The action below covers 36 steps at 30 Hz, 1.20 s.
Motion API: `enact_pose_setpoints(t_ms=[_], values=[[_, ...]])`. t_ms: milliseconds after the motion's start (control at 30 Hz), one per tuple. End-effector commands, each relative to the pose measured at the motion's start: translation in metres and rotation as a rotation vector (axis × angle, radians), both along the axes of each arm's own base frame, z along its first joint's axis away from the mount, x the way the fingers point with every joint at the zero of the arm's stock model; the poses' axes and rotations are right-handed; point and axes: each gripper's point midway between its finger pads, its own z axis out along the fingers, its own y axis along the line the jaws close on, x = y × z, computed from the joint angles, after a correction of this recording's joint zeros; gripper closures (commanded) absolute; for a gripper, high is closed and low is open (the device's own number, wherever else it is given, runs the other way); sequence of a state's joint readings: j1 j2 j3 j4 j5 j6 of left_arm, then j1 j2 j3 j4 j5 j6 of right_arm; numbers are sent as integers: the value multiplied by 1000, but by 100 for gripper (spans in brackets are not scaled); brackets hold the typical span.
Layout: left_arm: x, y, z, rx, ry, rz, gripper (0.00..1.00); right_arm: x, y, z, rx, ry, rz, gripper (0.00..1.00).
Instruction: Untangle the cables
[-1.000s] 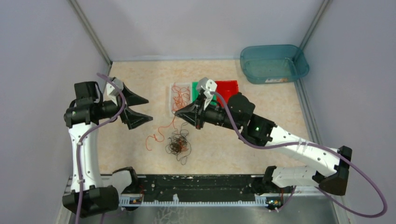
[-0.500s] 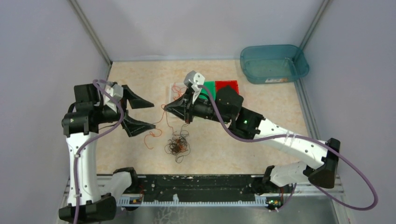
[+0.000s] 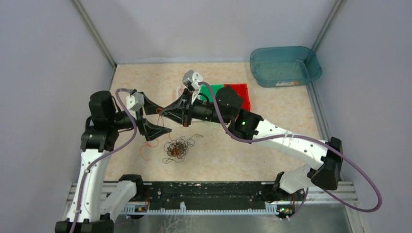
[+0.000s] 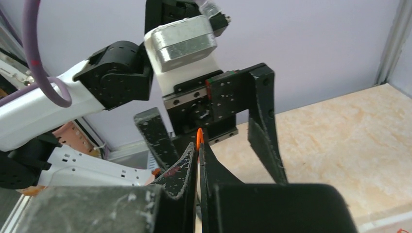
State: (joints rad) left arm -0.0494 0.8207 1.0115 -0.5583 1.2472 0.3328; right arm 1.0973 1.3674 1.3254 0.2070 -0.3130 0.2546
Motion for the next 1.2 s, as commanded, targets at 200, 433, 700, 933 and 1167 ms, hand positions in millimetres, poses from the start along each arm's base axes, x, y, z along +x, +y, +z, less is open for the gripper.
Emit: enact_pose_setpoints(t_ms=[200, 433, 700, 933, 1167], values=[[21, -7, 7, -4, -24, 42, 96, -9, -15, 50, 149, -43, -3, 100], [10, -6, 46, 0, -119, 32, 100, -4, -37, 20, 72, -30, -27, 32], [3, -8, 85, -33, -167, 20, 100, 16, -67, -88, -67, -45, -108, 23], [1, -8, 94, -52, -151, 24, 100, 19, -22, -90, -23, -138, -39, 22], [2, -8, 104, -64, -156, 33, 100, 18, 33, -119, -43, -149, 14, 28]])
